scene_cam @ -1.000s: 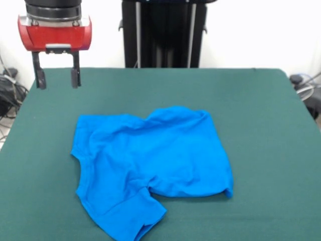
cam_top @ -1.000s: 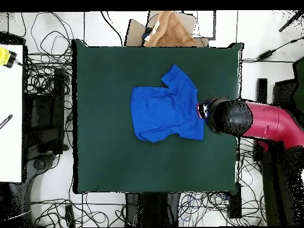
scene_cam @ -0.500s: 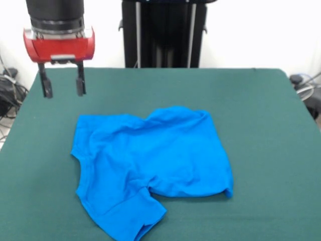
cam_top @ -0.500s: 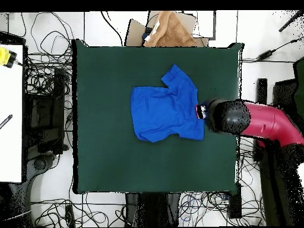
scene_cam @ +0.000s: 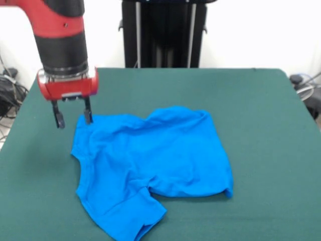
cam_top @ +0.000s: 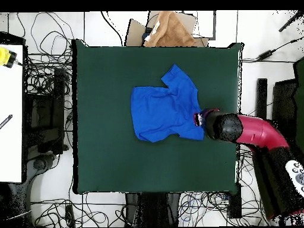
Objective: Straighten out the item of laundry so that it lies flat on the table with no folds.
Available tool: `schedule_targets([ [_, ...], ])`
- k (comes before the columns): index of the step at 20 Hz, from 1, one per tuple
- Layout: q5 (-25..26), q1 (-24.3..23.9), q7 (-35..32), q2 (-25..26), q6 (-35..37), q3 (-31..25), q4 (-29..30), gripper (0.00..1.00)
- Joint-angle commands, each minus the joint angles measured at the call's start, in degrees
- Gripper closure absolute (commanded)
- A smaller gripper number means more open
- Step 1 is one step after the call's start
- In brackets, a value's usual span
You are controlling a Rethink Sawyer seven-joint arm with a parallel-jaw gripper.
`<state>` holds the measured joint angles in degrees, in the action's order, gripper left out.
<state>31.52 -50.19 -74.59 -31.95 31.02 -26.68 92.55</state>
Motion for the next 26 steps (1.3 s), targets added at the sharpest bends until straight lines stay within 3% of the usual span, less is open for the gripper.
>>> schedule_targets([
  [1, 10.1, -5.6, -2.5, 10.2, -18.7, 1.8, 10.3, 0.00],
  [15, 15.0, -7.1, -5.8, 16.3, -30.3, 7.2, 12.2, 0.00],
  [26, 13.0, -5.0, -4.1, 19.1, -27.4, 8.9, 11.8, 0.00],
])
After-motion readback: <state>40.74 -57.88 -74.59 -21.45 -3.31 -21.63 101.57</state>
